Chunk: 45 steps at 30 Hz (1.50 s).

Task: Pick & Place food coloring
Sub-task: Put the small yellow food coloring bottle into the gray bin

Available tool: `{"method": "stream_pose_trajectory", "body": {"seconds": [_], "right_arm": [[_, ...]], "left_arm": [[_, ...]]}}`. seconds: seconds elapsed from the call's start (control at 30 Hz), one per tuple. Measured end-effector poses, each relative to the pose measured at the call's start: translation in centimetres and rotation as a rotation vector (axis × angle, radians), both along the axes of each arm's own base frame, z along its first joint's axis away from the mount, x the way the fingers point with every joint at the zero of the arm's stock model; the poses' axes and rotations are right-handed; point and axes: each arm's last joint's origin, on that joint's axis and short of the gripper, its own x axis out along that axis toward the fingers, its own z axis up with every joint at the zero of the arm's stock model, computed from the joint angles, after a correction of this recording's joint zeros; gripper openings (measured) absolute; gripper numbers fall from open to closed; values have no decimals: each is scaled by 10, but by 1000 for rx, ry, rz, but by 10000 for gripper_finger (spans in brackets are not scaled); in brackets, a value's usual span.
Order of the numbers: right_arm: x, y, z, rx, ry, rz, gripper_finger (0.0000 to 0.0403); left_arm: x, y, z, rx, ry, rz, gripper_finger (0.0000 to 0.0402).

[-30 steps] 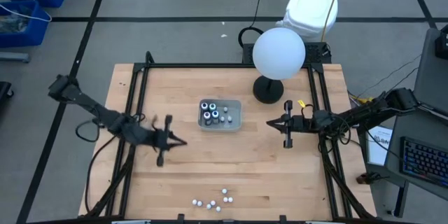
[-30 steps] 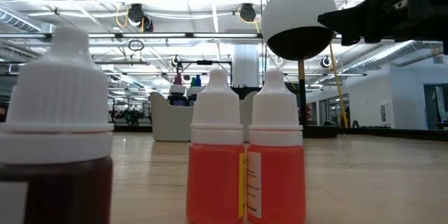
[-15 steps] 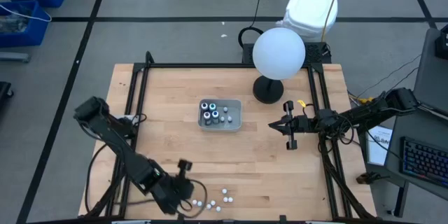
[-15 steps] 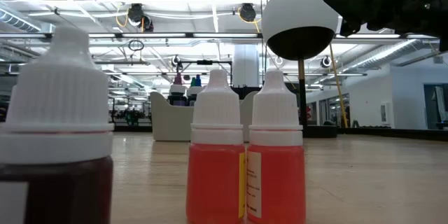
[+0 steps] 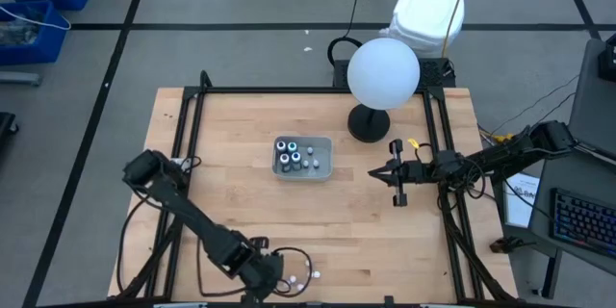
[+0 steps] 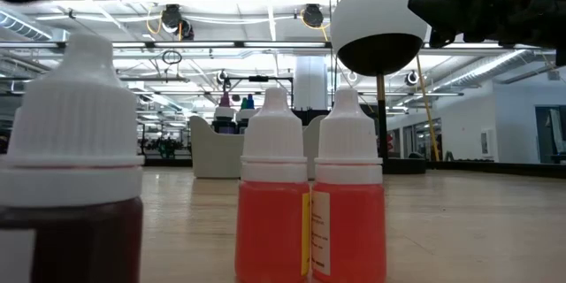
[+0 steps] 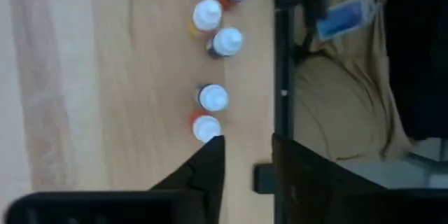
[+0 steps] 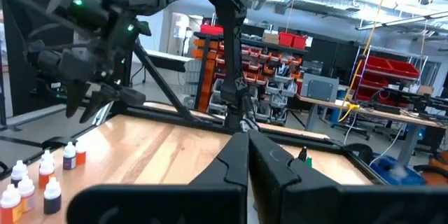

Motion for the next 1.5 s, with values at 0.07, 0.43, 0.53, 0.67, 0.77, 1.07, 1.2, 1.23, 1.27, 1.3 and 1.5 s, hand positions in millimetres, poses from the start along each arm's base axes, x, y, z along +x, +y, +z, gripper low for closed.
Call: {"method": "stream_pose_trajectory", "body": {"seconds": [0.07, 0.43, 0.53, 0.67, 0.77, 1.07, 1.2, 1.23, 1.27, 1.3, 1.5], "right_arm": [[0, 0, 0, 0, -4, 0, 0], [0, 0, 1, 1, -12, -1, 0], [0, 0, 1, 2, -14, -2, 0], [0, 0, 1, 2, -12, -2, 0], [0, 0, 1, 1, -8, -2, 0], [0, 0, 1, 1, -7, -3, 0], [0, 0, 1, 1, -7, -3, 0], [0, 0, 1, 1, -7, -3, 0], [0, 0, 1, 1, -7, -3, 0], [0, 0, 1, 1, -7, -3, 0], [0, 0, 1, 1, -7, -3, 0]], "left_arm": [[1, 0, -4, 11, 10, 4, 147], [0, -8, -20, 118, -27, -101, 225], [-1, -11, -28, 130, -15, -119, 229], [1, -12, -36, 135, 8, -124, 230], [1, -12, -39, 145, 12, -125, 230], [3, -8, -41, 162, 2, -106, 230], [0, -6, -47, 167, 24, -107, 230], [0, -6, -48, 166, 27, -105, 230], [-1, -6, -49, 165, 32, -99, 230], [-2, -5, -51, 164, 36, -93, 230], [-1, -6, -51, 156, 26, -88, 230]]}}
